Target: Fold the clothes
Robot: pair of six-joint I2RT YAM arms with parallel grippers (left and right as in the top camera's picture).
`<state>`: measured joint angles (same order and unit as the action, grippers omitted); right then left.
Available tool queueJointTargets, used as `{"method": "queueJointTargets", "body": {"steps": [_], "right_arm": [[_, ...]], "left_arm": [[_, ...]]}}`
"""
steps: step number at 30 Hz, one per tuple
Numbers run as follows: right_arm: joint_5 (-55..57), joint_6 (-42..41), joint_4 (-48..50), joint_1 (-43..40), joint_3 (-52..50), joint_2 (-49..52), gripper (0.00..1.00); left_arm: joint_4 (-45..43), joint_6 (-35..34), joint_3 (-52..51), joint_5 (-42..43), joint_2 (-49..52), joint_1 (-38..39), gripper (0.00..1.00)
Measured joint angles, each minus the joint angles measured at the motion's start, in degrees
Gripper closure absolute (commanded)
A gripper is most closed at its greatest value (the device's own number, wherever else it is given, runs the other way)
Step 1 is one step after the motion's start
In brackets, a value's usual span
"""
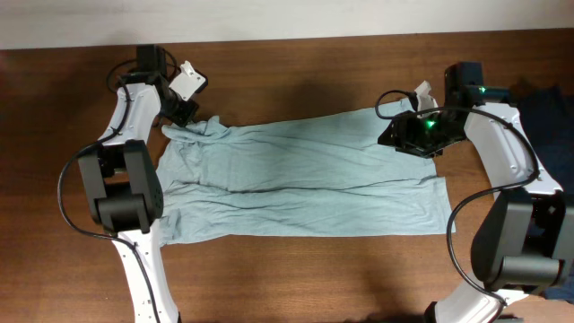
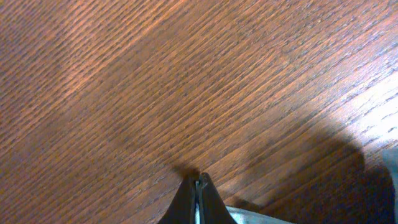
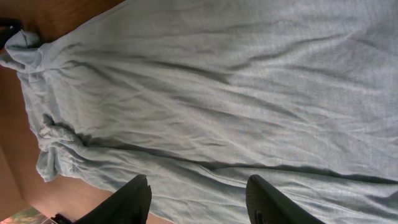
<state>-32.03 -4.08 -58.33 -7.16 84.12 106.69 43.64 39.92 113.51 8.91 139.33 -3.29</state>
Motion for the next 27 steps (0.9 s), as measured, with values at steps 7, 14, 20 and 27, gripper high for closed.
{"method": "queueJointTargets", "body": {"steps": [7,14,20,27], "right_arm": [[0.0,0.0,0.0,0.0,0.0,0.0,0.46],[0.0,0.0,-0.6,0.0,0.0,0.0,0.46],[0.0,0.0,-0.9,0.0,0.0,0.0,0.46],[0.0,0.0,-0.9,0.0,0.0,0.0,0.46]], "left_arm": [[7.5,-2.1,5.7,-2.1,1.9,0.0,1.00],[20.4,-4.9,22.7,-3.1,2.8,0.0,1.00],[31.7,-6.4,30.4,-2.8,2.8,0.0,1.00],[45.4,-6.8,30.9,4.2,2.8,1.3,1.00]]}}
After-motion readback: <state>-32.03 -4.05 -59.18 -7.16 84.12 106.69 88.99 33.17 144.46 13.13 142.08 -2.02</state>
